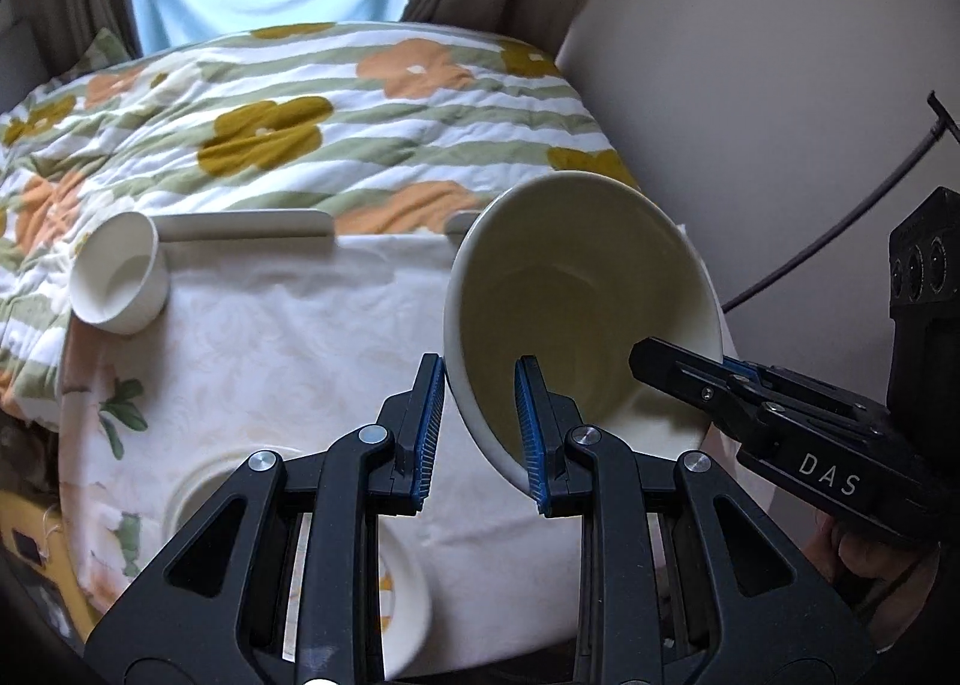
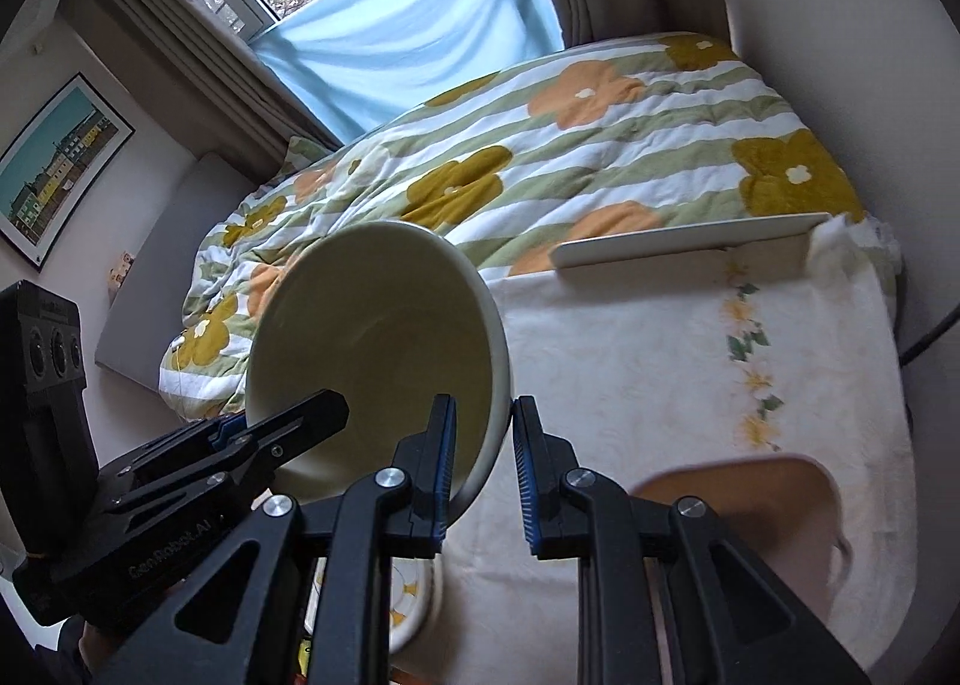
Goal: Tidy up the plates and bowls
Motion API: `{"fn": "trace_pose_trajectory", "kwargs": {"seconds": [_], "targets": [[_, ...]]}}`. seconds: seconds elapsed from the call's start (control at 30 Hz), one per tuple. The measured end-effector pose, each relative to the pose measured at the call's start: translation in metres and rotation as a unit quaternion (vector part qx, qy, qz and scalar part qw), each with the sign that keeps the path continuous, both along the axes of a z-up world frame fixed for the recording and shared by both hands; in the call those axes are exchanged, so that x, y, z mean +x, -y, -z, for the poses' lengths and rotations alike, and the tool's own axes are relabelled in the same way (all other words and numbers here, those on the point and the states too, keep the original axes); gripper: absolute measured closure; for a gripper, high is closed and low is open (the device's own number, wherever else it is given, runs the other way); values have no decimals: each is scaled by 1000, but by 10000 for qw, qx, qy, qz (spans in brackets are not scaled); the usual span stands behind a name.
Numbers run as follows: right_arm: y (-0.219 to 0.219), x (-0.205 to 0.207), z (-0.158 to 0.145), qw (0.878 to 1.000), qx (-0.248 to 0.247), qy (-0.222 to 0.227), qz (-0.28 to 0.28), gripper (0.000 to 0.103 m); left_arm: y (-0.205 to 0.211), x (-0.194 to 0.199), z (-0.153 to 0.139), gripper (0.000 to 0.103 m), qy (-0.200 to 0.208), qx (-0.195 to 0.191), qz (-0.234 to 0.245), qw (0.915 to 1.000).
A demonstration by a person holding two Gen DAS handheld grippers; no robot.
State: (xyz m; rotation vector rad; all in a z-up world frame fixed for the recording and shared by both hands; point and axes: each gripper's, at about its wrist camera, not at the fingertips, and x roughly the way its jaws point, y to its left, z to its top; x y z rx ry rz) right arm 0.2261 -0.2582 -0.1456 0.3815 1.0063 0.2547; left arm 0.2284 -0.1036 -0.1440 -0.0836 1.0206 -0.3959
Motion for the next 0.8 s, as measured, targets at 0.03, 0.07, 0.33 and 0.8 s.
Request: {"fn": "trace_pose_trajectory", "kwargs": {"seconds": [0.03, 0.07, 0.33, 0.8], "targets": [[9, -8, -1, 10000, -32, 1, 46, 85, 11, -6, 2, 81, -45, 7, 58, 10000], [19, -15, 0, 9999, -75, -28, 91, 85, 23, -11, 5, 81, -94, 8, 118, 9999], [84, -66, 26, 9982, -135, -407, 427, 86, 92, -48, 40, 81, -479, 192, 559, 9971], [108, -88, 84, 9908, -34, -1080, 816, 85, 137, -54, 103, 81, -892, 1134, 1197, 9823]]}}
